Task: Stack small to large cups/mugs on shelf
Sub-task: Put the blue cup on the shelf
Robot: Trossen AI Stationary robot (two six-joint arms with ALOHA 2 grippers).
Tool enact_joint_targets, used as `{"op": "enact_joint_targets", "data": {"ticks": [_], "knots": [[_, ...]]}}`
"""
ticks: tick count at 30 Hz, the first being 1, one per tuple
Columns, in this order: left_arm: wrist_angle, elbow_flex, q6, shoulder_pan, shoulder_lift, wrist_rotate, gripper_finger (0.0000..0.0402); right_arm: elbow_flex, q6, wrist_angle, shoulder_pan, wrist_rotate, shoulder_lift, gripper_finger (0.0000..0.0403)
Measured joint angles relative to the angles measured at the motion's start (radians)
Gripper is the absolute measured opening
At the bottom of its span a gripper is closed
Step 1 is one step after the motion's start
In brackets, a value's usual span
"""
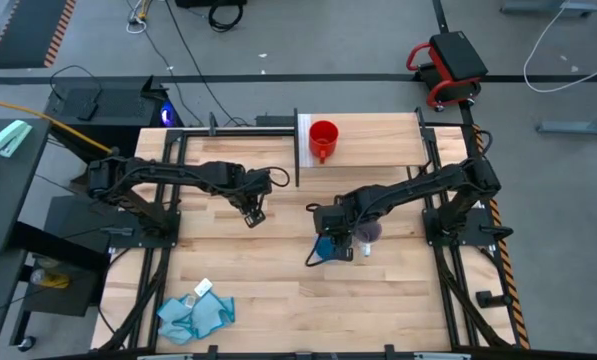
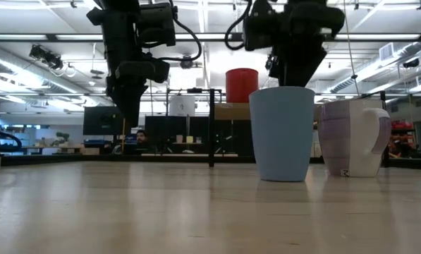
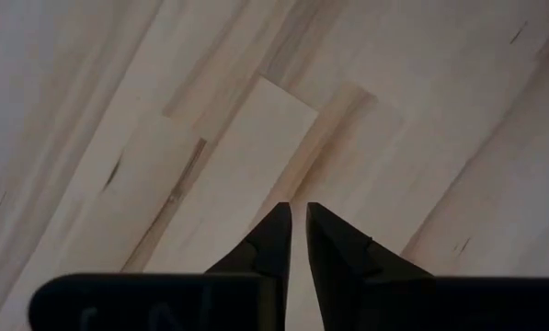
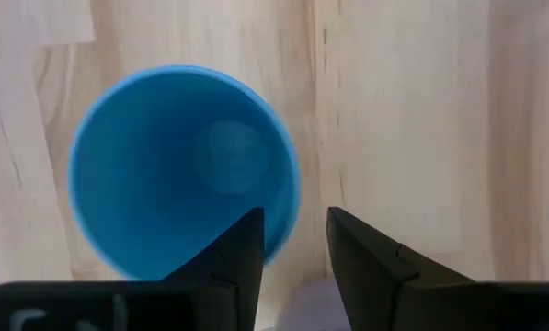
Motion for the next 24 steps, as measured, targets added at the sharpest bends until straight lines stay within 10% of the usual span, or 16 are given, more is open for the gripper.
{"op": "enact_joint_targets", "data": {"ticks": [24], "knots": [[0.027, 0.0, 0.027, 0.0, 0.0, -0.004, 0.0029, 0.0, -0.021, -0.027, -0.021, -0.008, 0.017, 0.0011]]}}
